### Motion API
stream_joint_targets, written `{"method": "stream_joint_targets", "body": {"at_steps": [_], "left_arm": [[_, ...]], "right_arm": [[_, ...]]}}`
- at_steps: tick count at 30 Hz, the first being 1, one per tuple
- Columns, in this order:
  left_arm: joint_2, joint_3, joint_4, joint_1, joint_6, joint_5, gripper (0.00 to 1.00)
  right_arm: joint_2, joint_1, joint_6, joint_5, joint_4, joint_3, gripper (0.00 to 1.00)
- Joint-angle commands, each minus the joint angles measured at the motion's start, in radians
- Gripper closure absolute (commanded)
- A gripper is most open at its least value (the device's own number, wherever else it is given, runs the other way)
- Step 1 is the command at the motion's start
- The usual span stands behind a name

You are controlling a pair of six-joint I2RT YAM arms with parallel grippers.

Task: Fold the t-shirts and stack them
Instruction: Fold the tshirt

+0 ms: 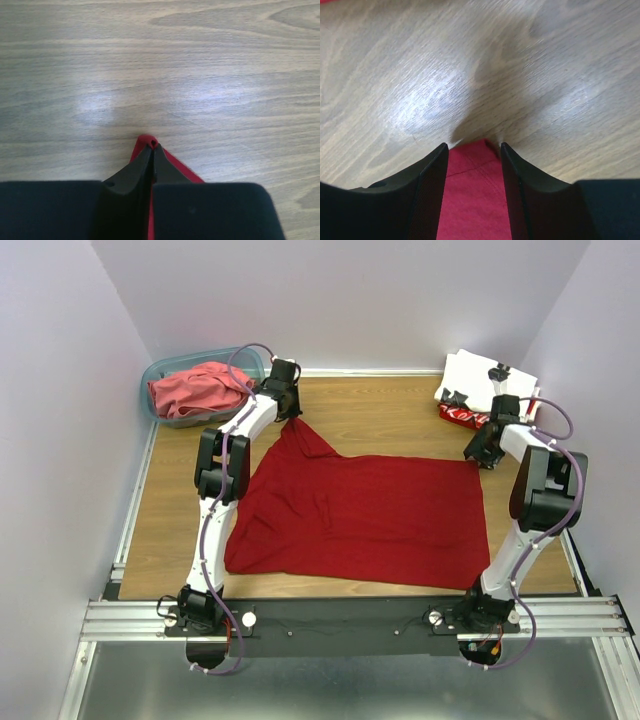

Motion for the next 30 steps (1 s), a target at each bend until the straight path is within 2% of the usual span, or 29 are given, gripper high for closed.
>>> {"method": "stream_joint_targets", "body": {"at_steps": [1, 5, 9, 10, 12, 18, 25, 30], "left_arm": [[-0.02, 0.005, 0.025, 0.003, -0.017, 0.045, 1.0], [-0.046, -0.021, 0.03, 0.006, -0.026, 0.045, 1.0], [-0.109, -0.059, 0.045, 0.018, -0.066, 0.082, 1.0], [-0.118, -0.071, 0.05, 0.022, -0.075, 0.098, 1.0], [-0.151, -0.084, 0.059, 0.033, -0.099, 0.115, 1.0], [-0.195, -0.127, 0.114, 0.065, -0.164, 0.226, 1.0], [-0.097, 0.072, 0.054, 0.081, -0.156, 0.302, 1.0], [-0.043, 0.157, 0.05, 0.11, -0.182, 0.315, 1.0]], "right_arm": [[0.033, -0.008, -0.001, -0.015, -0.018, 0.009, 0.48], [0.047, -0.009, -0.006, -0.009, -0.016, -0.004, 0.53], [0.064, -0.008, -0.004, 0.0, -0.016, 0.001, 0.79], [0.062, -0.008, -0.004, 0.003, -0.018, 0.001, 0.9], [0.055, -0.008, -0.006, 0.011, -0.018, 0.001, 0.99], [0.019, -0.008, -0.008, 0.023, -0.021, 0.002, 0.99], [0.018, -0.008, -0.001, 0.02, -0.042, 0.051, 1.0], [0.033, -0.008, 0.005, 0.012, -0.059, 0.122, 1.0]]}}
